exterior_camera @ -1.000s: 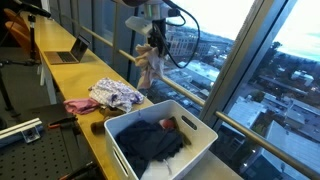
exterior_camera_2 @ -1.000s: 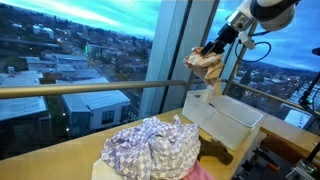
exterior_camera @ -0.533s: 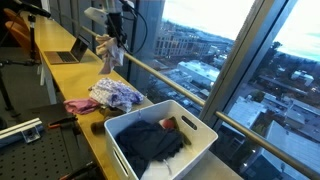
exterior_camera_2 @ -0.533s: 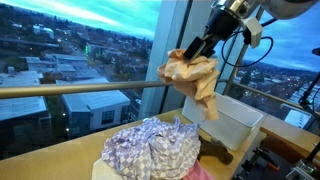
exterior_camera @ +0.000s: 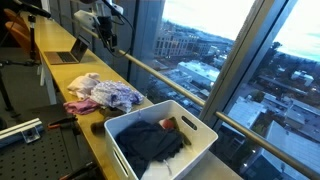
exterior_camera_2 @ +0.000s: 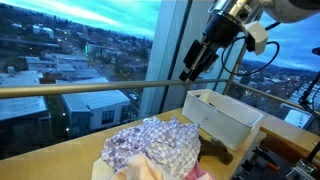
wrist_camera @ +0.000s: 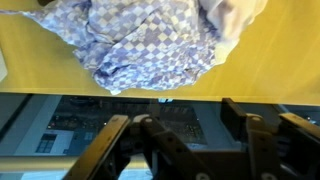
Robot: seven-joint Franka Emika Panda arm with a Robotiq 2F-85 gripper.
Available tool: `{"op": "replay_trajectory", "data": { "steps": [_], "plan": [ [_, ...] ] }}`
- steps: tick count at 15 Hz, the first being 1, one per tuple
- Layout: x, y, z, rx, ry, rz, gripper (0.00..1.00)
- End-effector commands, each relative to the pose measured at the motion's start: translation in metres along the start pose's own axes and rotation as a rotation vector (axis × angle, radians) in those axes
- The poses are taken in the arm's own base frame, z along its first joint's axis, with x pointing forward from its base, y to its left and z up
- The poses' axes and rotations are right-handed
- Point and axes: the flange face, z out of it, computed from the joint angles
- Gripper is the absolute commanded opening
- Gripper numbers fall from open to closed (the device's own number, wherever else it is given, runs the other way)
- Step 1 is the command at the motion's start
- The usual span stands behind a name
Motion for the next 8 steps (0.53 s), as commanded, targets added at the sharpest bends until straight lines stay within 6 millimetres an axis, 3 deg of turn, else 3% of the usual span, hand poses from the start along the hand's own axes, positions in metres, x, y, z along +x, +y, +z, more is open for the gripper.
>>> {"op": "replay_trajectory", "data": {
  "steps": [1, 5, 8],
  "plan": [
    [0.016, 0.093, -0.028, -0.046, 0.04, 0.09, 0.97],
    [0.019, 0.226, -0.035, -0.113, 0.06, 0.22, 1.0],
    [-0.004, 0.322, -0.011, -0.159, 0.023, 0.309, 1.0]
  ]
}}
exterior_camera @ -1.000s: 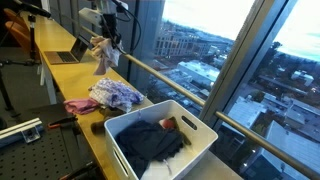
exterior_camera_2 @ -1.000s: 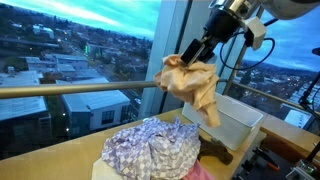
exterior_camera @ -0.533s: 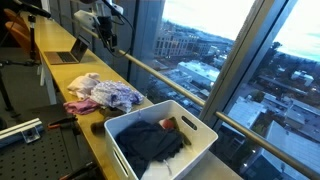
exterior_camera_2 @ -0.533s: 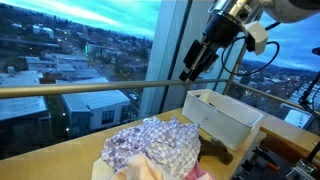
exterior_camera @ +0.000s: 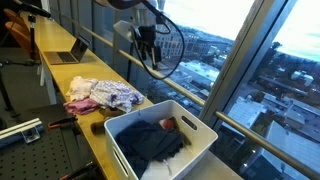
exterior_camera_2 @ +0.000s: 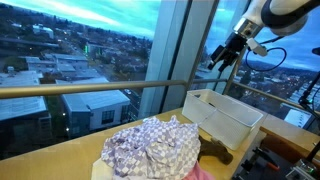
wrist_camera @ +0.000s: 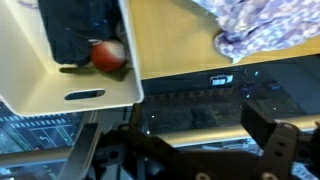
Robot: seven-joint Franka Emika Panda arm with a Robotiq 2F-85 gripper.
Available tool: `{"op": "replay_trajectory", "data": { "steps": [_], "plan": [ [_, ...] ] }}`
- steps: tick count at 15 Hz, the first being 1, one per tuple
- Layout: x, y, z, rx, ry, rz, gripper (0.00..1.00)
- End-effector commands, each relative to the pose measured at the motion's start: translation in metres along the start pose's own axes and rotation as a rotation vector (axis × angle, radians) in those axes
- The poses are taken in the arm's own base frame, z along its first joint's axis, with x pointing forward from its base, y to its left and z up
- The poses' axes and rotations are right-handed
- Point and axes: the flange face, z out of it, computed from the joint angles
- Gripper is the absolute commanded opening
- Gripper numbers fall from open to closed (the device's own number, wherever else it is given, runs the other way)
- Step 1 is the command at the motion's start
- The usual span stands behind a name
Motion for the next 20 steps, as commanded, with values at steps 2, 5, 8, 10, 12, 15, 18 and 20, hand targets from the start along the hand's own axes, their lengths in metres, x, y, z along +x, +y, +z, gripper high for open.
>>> {"op": "replay_trajectory", "data": {
  "steps": [2, 5, 8, 10, 12, 15, 18, 20],
  "plan": [
    [-0.009, 0.114, 0.065, -0.056, -0.057, 0.094, 1.0],
    [-0.023, 0.162, 0.121, -0.078, -0.108, 0.131, 1.0],
    [-0.026, 0.181, 0.168, -0.068, -0.153, 0.151, 1.0],
    [-0.024, 0.184, 0.196, -0.057, -0.185, 0.154, 1.0],
    [-0.02, 0.182, 0.22, -0.05, -0.204, 0.153, 1.0],
    [-0.011, 0.178, 0.253, -0.032, -0.225, 0.145, 1.0],
    [-0.007, 0.174, 0.29, -0.017, -0.246, 0.14, 1.0],
    [-0.009, 0.174, 0.315, -0.007, -0.271, 0.144, 1.0]
  ]
}}
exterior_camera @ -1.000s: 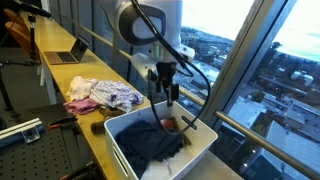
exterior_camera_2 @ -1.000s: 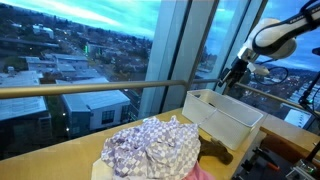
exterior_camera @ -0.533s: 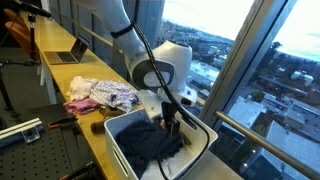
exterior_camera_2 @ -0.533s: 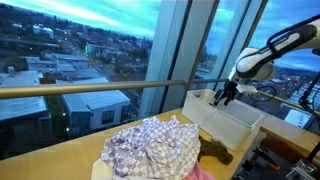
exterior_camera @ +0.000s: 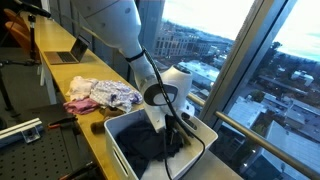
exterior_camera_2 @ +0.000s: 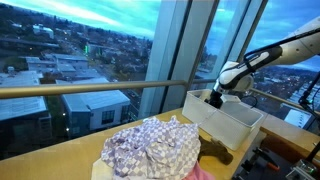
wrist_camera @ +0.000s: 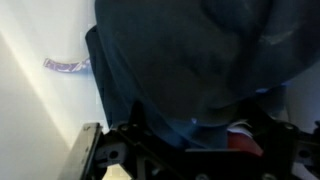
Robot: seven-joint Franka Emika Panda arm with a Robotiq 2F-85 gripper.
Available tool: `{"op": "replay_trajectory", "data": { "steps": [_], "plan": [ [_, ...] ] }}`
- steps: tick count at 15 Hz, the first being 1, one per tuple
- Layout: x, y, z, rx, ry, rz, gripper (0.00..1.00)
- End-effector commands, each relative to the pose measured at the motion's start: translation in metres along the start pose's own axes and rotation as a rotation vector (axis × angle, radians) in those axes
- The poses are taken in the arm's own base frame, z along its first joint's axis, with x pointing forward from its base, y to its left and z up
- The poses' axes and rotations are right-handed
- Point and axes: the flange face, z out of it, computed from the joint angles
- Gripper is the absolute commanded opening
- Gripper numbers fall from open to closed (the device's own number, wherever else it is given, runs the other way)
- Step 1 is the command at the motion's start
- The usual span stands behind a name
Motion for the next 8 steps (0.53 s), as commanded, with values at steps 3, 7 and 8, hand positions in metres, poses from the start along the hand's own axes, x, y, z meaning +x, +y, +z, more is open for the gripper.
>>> {"op": "replay_trajectory", "data": {
  "steps": [3, 7, 8],
  "plan": [
    [0.014, 0.009, 0.056, 0.029, -0.065, 0.007, 0.75],
    [0.005, 0.028, 0.039, 0.016, -0.059, 0.03, 0.52],
    [0.003, 0.032, 0.031, 0.015, -0.053, 0.038, 0.45]
  ]
}}
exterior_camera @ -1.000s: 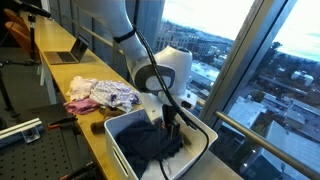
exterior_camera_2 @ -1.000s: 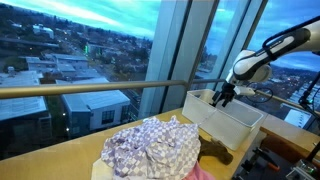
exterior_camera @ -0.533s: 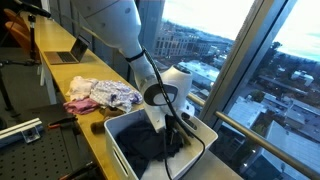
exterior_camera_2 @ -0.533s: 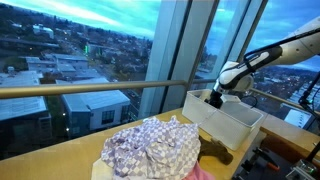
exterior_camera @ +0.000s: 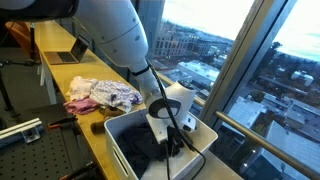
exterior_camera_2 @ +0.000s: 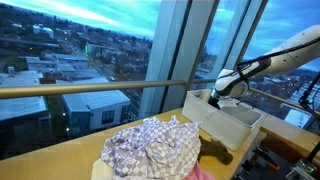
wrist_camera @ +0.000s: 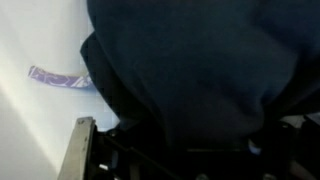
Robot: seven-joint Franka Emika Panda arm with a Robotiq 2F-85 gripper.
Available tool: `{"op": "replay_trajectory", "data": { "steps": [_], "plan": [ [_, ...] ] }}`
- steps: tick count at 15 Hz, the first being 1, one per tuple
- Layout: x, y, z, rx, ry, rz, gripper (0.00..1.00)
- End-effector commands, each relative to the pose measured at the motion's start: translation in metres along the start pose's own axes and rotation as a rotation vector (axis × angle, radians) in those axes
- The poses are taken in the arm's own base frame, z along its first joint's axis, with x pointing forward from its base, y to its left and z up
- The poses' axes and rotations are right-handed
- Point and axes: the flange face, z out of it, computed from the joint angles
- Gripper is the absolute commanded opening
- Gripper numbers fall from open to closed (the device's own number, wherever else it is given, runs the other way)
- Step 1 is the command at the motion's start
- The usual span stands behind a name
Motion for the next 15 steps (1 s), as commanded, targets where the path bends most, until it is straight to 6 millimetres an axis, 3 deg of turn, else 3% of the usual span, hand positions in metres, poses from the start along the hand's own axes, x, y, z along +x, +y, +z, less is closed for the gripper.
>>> {"op": "replay_trajectory", "data": {
  "steps": [1, 6, 11, 13, 15],
  "plan": [
    [-0.009, 0.017, -0.024, 0.013, 0.001, 0.019, 0.36],
    [-0.02, 0.048, -0.101, 0.03, 0.052, 0.075, 0.02],
    [-0.021, 0.066, -0.217, 0.072, 0.157, 0.119, 0.05],
    [-0.023, 0.061, -0.269, 0.094, 0.213, 0.118, 0.05],
    [-0.028, 0.041, -0.319, 0.119, 0.278, 0.09, 0.05]
  ]
}}
